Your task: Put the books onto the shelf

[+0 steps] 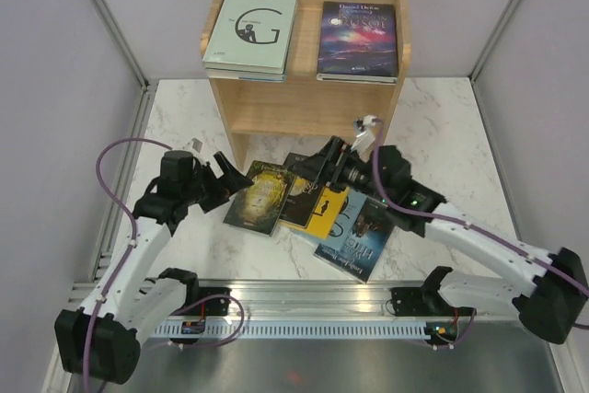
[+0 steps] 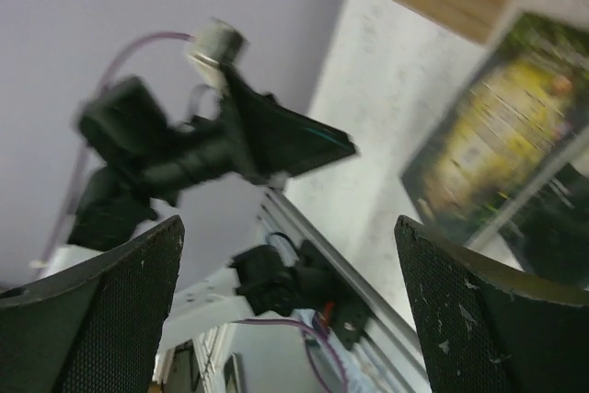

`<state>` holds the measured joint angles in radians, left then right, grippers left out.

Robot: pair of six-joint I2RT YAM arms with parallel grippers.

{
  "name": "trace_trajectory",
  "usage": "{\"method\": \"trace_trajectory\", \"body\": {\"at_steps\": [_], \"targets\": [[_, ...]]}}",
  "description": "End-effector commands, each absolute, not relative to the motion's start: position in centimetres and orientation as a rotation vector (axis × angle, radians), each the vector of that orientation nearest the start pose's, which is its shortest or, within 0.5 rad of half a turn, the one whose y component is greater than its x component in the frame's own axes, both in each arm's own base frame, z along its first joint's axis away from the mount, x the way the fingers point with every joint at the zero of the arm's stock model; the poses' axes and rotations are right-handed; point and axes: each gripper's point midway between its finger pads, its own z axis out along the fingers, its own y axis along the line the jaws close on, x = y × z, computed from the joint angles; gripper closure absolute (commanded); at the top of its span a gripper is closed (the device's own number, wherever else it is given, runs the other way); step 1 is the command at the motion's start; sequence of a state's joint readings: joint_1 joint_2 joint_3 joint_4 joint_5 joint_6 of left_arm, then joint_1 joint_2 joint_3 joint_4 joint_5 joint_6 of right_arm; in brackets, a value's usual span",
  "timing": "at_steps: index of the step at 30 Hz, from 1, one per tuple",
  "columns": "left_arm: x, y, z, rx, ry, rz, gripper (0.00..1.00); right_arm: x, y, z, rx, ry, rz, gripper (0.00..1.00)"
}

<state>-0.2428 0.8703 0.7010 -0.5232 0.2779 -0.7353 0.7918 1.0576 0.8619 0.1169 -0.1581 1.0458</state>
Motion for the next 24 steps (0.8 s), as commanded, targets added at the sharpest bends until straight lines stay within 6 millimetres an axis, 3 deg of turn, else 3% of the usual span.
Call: {"method": "trace_trajectory", "body": {"at_steps": [1,2,6,8,9,11,12,18,24], "targets": [[25.2,-13.3,15.2,-0.353,2.334,-0.938,0.01,23.5,32.5,23.4,0.163,2.021,1.390,0.02],[25.8,-12.9,14.0,-0.368,2.369,-0.915,0.01,23.9,32.9,23.6,0.171,1.985,1.423,0.02],[28.1,-11.8,12.4,-0.418,2.396,-0.874,0.01,24.3,35.2,18.7,0.207,2.087,1.426,0.03],[28.9,-11.6,11.6,-0.432,2.408,-0.859,0.02,24.3,36.2,18.1,0.225,2.089,1.463,0.03],[29.2,-11.3,10.8,-0.459,2.429,-0.848,0.02,23.8,37.1,16.6,0.225,2.130,1.463,0.03],[29.7,-11.1,10.2,-0.498,2.437,-0.844,0.02,23.5,38.1,16.0,0.256,2.135,1.507,0.04],[30.1,-11.1,9.7,-0.510,2.440,-0.841,0.02,22.9,38.8,14.6,0.265,2.170,1.511,0.04],[30.7,-10.7,7.0,-0.579,2.494,-0.801,0.02,21.3,40.6,10.5,0.325,2.263,1.521,0.05],[30.2,-11.2,5.1,-0.626,2.524,-0.839,0.02,20.0,42.1,8.0,0.330,2.346,1.459,0.05]]}}
